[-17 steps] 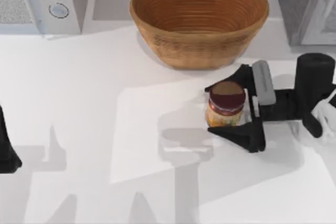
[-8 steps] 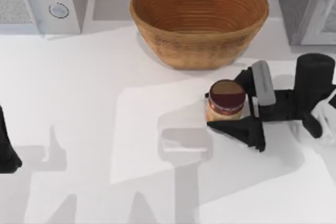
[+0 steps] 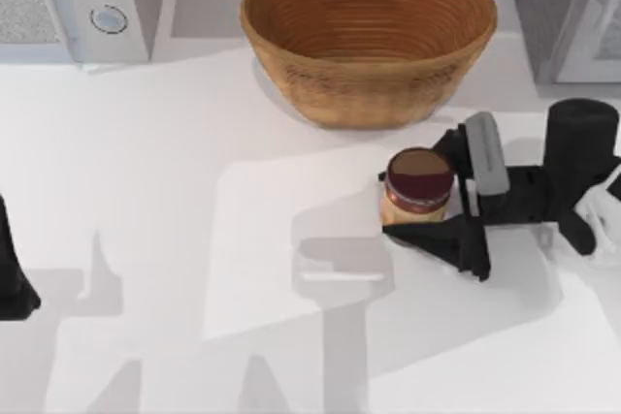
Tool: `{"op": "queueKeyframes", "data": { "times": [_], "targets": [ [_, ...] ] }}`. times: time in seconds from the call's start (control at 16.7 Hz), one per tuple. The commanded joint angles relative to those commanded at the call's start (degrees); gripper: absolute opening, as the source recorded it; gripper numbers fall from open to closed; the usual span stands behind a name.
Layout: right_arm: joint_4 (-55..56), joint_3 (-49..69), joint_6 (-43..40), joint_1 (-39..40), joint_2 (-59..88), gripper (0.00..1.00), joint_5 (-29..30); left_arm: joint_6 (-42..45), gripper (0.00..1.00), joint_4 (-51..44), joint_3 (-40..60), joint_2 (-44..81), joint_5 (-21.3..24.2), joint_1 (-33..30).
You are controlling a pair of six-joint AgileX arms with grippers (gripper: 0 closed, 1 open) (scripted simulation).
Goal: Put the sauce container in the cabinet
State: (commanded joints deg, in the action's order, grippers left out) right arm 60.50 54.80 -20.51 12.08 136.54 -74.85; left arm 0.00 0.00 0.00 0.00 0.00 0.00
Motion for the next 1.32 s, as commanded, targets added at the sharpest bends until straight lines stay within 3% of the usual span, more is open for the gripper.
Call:
{"op": "queueKeyframes", "data": {
  "times": [0.36,0.96,1.32],
  "targets": [
    [-2.21,0.19,0.24,-0.19,-2.06,0.0,0.12,0.0,1.0,0.0,0.0,0.0,0.0,0.0],
    [-28.29,2.49,0.5,-0.28,-26.04,0.0,-0.11,0.0,1.0,0.0,0.0,0.0,0.0,0.0],
    [-30.03,2.85,0.57,-0.19,-27.6,0.0,-0.37,0.0,1.0,0.0,0.0,0.0,0.0,0.0]
  ]
}}
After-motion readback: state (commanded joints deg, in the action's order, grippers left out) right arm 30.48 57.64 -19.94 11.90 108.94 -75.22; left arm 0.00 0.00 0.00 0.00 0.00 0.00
